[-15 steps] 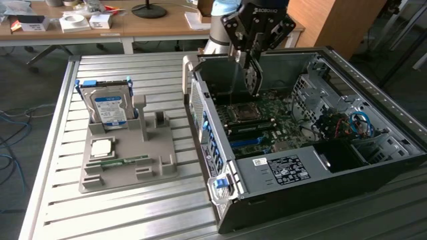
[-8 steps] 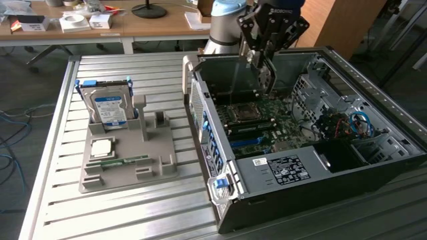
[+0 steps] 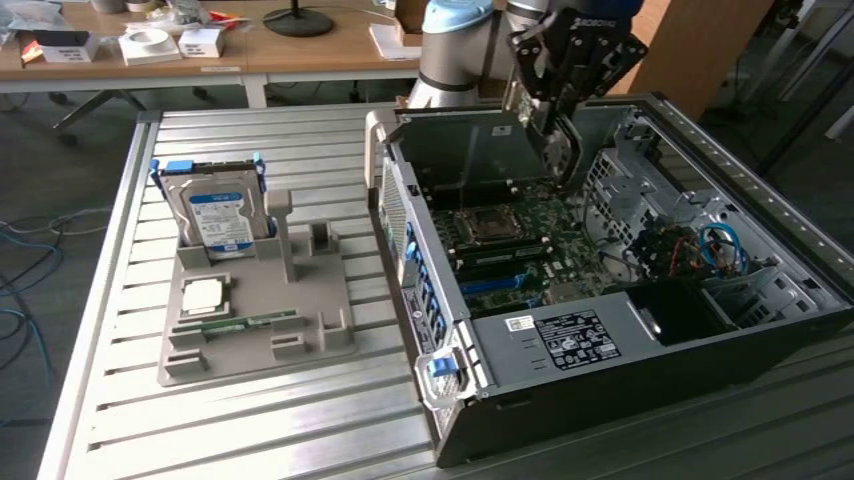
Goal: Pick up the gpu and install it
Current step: 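Pick up the gpu and move the gpu toward the slot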
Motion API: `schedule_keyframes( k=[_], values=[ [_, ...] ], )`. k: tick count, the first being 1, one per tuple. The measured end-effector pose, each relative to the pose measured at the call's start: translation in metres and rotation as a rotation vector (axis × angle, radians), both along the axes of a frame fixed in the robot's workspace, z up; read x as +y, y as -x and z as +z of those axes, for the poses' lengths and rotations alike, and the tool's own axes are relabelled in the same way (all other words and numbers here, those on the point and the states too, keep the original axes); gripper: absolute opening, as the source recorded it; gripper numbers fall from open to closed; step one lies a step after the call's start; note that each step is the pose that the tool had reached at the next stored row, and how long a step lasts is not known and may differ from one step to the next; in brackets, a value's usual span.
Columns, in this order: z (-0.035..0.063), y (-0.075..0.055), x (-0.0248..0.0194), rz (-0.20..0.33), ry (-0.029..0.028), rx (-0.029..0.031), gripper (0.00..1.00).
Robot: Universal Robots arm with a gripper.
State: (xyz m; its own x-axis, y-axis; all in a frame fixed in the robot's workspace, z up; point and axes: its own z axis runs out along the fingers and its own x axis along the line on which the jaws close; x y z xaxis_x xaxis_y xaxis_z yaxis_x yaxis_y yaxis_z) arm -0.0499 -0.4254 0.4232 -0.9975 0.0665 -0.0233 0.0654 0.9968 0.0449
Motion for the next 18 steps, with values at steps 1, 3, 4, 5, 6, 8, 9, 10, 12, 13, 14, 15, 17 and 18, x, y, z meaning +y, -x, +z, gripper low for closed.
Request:
schedule_keyframes(
  k=[1,3,4,5,6,8,9,10,12,13,14,15,17,18],
  values=[
    [0.0,-0.003,0.0,0.0,-0.0001,0.0,0.26],
    [0.0,-0.01,0.0,0.0,-0.0002,0.0,0.26],
    [0.0,-0.014,0.0,0.0,-0.0002,0.0,0.26],
    [0.0,-0.017,0.0,0.0,-0.0002,0.0001,0.26],
    [0.0001,-0.02,0.0,0.0,-0.0003,0.0,0.26],
    [0.0,-0.026,0.0,0.0,-0.0005,0.0,0.26],
    [0.0,-0.029,0.0,0.0,-0.0004,0.0,0.26],
    [0.0,-0.032,0.0,0.0,-0.0004,0.0,0.26],
    [0.0,-0.038,0.0,0.0,-0.0006,-0.0001,0.26],
    [0.0,-0.041,0.0,0.0,-0.0005,0.0,0.26],
    [0.0,-0.044,0.0,0.0,-0.0004,0.0,0.26],
    [0.0,-0.046,0.0,0.0,-0.0004,0.0,0.26],
    [0.0,-0.051,0.0,0.0,-0.0006,0.0,0.26],
    [0.0,-0.054,0.0,0.0,-0.0006,0.0,0.26]
  ],
)
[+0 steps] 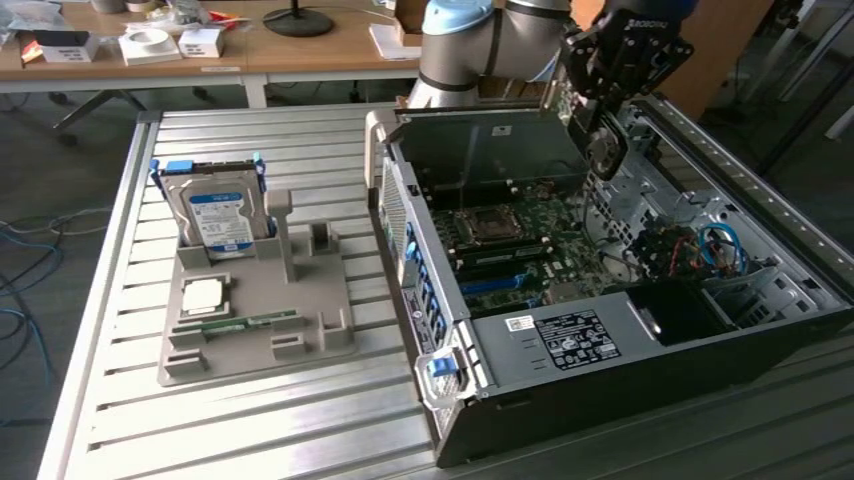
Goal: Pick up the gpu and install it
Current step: 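Pick up the gpu and move the gpu toward the slot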
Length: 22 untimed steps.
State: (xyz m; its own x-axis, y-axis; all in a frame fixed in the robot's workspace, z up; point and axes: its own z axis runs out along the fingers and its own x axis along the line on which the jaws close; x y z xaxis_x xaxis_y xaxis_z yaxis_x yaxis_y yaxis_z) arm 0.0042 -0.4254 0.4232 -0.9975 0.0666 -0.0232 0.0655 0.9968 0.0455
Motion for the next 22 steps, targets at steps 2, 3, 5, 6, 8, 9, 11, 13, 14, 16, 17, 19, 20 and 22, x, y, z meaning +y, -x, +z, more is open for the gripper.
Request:
schedule_keyframes(
  k=[2,3,5,6,8,9,11,13,14,16,17,19,20,22],
  values=[
    [0.0,-0.005,0.0001,0.0,-0.0001,0.0,0.26],
    [0.0,-0.006,0.0001,0.001,-0.0001,0.0,0.26],
    [0.0,-0.007,0.0001,0.002,-0.0001,0.0,0.26],
    [0.0,-0.007,0.0,0.002,-0.0001,0.0,0.26],
    [0.0,-0.007,0.0,0.002,-0.0001,0.0,0.26],
    [0.0,-0.008,0.0,0.004,-0.0001,-0.0001,0.26],
    [0.0,-0.009,0.0,0.014,-0.0001,0.0,0.26],
    [-0.0001,-0.011,0.0,0.025,-0.0001,0.0,0.26],
    [-0.0001,-0.012,0.0,0.029,-0.0001,-0.0001,0.26],
    [-0.0001,-0.012,0.0,0.03,0.0,0.0001,0.26],
    [-0.0005,-0.012,0.0,0.03,0.0,0.0,0.26],
    [-0.002,-0.013,0.0,0.031,-0.0002,0.0,0.26],
    [-0.0027,-0.013,0.0,0.031,-0.0002,0.0,0.26],
    [-0.0035,-0.013,0.0,0.031,-0.0001,0.0,0.26]
  ],
)
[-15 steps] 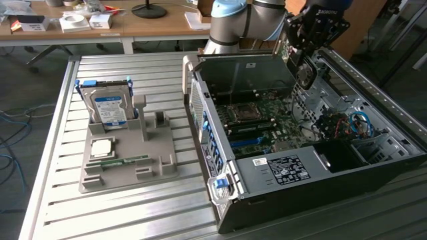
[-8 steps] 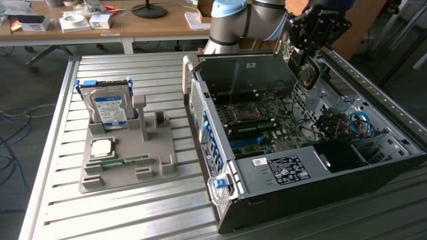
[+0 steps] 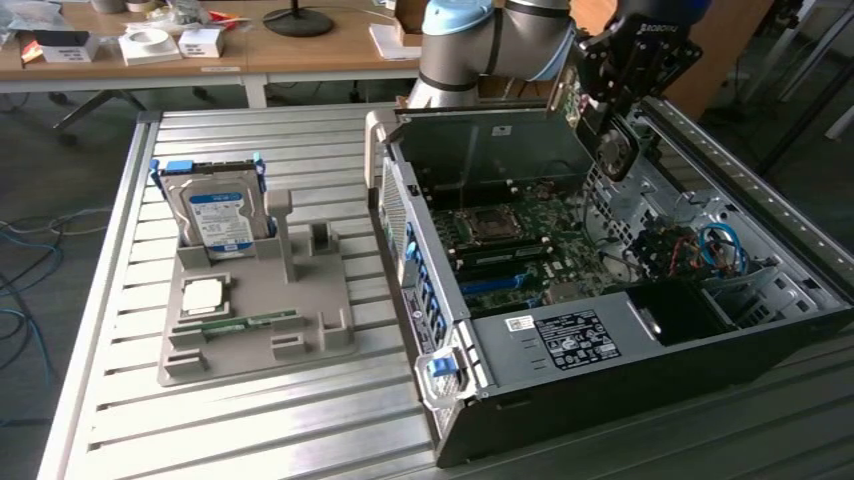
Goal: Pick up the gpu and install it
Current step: 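Pick up the gpu and move the gpu toward the slot, then insert the gpu into the slot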
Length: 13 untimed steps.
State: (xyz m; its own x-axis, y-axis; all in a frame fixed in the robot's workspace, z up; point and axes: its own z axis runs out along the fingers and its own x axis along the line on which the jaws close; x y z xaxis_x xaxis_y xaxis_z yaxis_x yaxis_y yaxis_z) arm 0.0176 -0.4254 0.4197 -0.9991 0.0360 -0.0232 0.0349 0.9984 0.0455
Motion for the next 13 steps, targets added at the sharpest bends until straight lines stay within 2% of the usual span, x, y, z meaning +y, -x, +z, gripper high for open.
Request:
schedule_keyframes(
  k=[13],
  values=[
    [-0.0001,-0.0014,0.0,0.0,0.0,0.0,0.26]
  ],
)
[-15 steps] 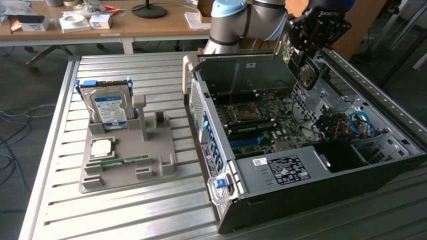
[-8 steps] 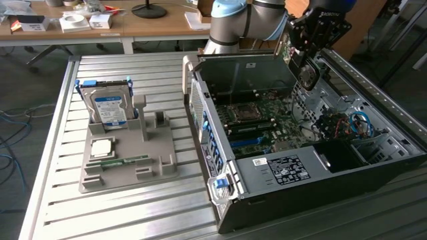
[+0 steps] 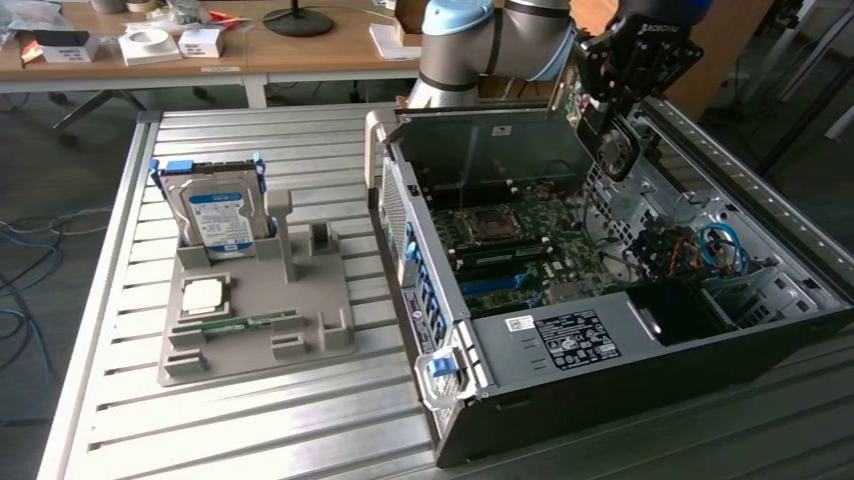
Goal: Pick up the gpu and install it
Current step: 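Insert the gpu into the slot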
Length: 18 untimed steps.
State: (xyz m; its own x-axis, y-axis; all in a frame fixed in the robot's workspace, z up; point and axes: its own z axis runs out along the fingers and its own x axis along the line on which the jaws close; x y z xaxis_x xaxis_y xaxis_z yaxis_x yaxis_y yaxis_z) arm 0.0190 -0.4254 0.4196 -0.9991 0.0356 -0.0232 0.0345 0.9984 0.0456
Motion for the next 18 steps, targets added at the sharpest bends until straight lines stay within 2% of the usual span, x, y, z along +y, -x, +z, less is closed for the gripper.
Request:
schedule_keyframes(
  k=[7,18],
  values=[
    [0.0,0.0,0.0,0.014,0.0,0.0,0.26],
    [-0.0006,0.0,0.0,0.206,0.0,0.0,0.26]
  ],
)
